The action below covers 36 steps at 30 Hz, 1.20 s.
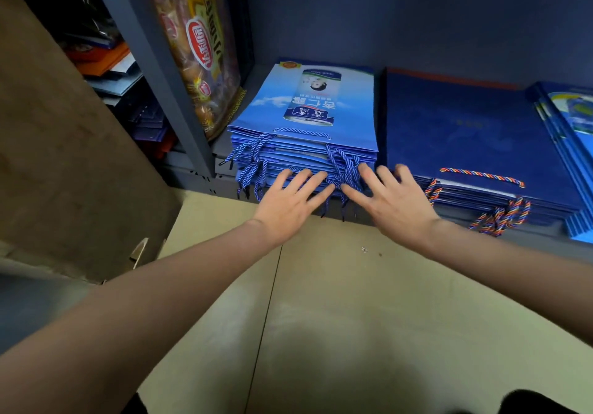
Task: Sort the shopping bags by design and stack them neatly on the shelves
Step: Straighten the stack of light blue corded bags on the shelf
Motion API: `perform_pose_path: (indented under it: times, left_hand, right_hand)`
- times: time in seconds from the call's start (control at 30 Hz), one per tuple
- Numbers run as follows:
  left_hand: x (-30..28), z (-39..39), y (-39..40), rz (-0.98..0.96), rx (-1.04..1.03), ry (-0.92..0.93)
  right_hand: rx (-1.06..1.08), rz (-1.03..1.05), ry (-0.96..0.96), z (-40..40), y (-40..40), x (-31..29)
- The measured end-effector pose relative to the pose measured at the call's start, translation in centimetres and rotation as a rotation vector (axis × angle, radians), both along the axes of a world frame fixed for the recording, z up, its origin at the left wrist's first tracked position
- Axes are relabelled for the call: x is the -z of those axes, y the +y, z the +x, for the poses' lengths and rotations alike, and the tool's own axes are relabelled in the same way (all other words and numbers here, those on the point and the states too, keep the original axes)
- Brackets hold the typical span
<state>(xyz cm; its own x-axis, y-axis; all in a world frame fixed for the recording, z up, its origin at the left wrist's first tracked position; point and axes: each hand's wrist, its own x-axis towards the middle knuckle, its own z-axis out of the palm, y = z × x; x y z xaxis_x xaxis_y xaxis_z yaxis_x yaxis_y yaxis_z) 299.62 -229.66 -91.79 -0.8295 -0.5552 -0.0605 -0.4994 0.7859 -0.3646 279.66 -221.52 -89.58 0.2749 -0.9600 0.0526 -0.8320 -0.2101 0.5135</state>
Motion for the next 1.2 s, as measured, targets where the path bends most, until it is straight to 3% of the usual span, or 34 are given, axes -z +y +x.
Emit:
perform_pose_path:
  times: [0.27,0.5,0.67,0.8,1.0,1.2]
  left_hand:
    - [0.1,-0.2,-0.2,-0.008,-0.025,0.011]
    - [-0.4,-0.9,0.0,-0.027,-0.006,-0.019]
    - [-1.2,0.2,-0.3,-0.046,0.053,-0.143]
    - [-0.9,-0.5,0.1,0.021,0.005,-0.094]
    - [0.0,0.3,-0.1,-0.049,0.028,-0.023]
    - [0.9,-0.6,0.5,-0.098,-0.054,0.215]
  right_hand:
    - [-0.238,0.035,0.001,-3.4,-1.3,-2.6]
    - [-0.187,0.074,-0.002,-4.2,-0.5,-2.4]
    - [-0.176,-0.001,-0.046,-2.5,1.0,-1.2]
    - [-0.250,0.036,-0.021,-1.0,2.4,0.7]
    - [-0.162,0.062,-0.091,-0.9,2.6,1.4]
    - [-0.071,0.114,-0.396,-0.5,2.6,1.8]
